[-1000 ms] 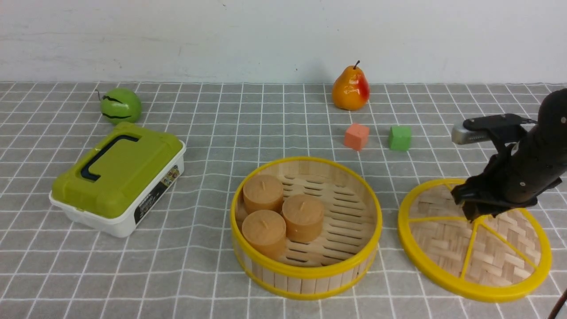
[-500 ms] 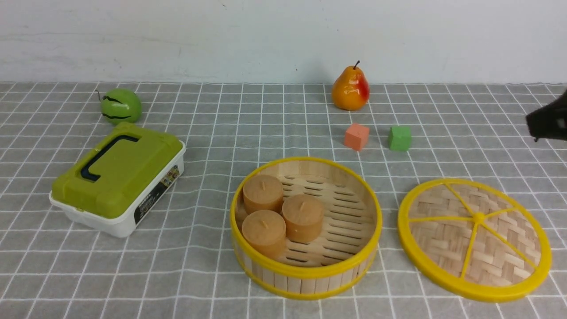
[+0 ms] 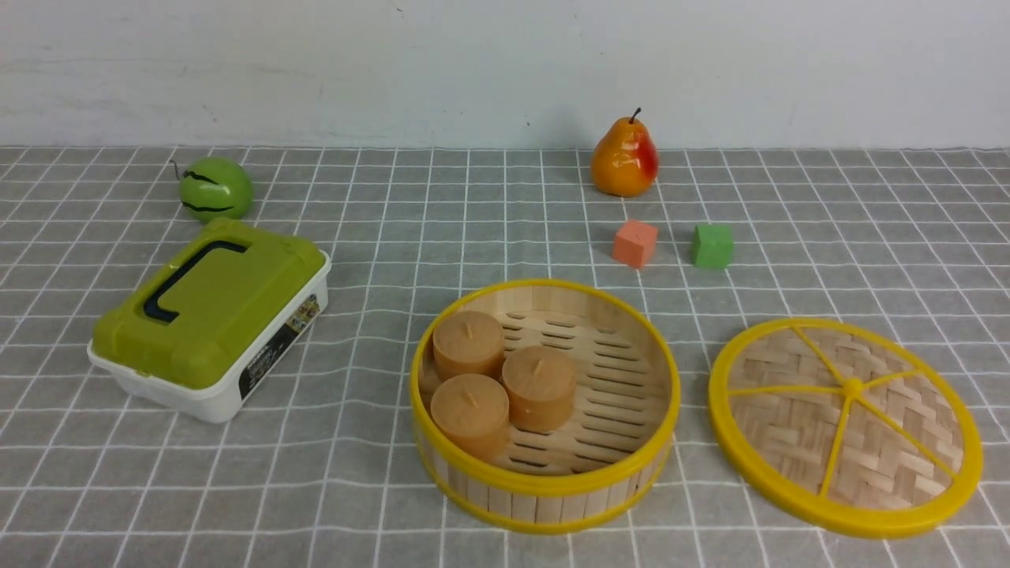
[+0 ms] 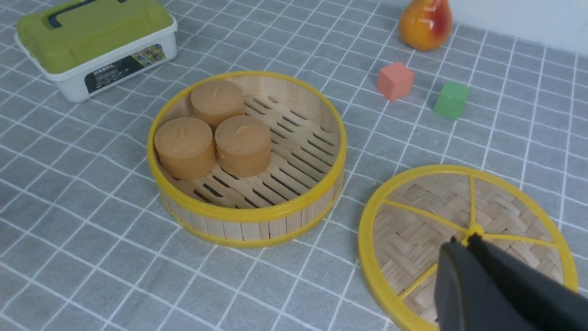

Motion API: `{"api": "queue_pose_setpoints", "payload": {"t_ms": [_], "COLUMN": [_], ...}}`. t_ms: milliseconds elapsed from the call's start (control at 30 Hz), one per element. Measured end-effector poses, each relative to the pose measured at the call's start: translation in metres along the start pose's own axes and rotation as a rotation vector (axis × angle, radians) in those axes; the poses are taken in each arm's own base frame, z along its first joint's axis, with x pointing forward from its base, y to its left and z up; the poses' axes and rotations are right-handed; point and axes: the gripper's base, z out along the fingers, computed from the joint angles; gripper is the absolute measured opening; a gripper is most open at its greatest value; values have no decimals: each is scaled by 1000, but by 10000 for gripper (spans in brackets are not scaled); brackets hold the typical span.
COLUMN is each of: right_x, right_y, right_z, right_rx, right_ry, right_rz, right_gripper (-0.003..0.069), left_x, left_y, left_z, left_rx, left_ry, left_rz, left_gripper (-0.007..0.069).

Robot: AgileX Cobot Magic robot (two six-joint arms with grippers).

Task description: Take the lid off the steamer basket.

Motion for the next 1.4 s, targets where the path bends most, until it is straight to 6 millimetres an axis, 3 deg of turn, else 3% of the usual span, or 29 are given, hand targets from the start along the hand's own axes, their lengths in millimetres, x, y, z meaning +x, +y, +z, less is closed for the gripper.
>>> {"api": "queue_pose_setpoints", "payload": {"t_ms": [200,467,567,700,800,967,1167,1400], "right_x": [14,27,35,45,66,118,174,193], "right_y": [11,14,9,-9,-22,-28,-34,-35], "right_z": [-18,-22,-18,6,19,27,39,45], "right_rx": [-33,-51,-12,134,267,379,471,488], "right_ry": [22,149,196,11,-197,-357,-337,-220], "right_rz": [-27,-56,-70,-26,-44,37,229,303], "right_gripper": [-15,-7,-6,-4,-2,3,10,17], "left_x": [0,0,0,0,0,0,0,0], "left_y": [0,0,0,0,0,0,0,0], "left_z": [0,0,0,0,0,0,0,0], "left_rx": [0,0,0,0,0,0,0,0], "left_ry": [0,0,0,0,0,0,0,0], "left_rz": [0,0,0,0,0,0,0,0], "left_gripper": [239,239,239,239,239,239,239,239]}}
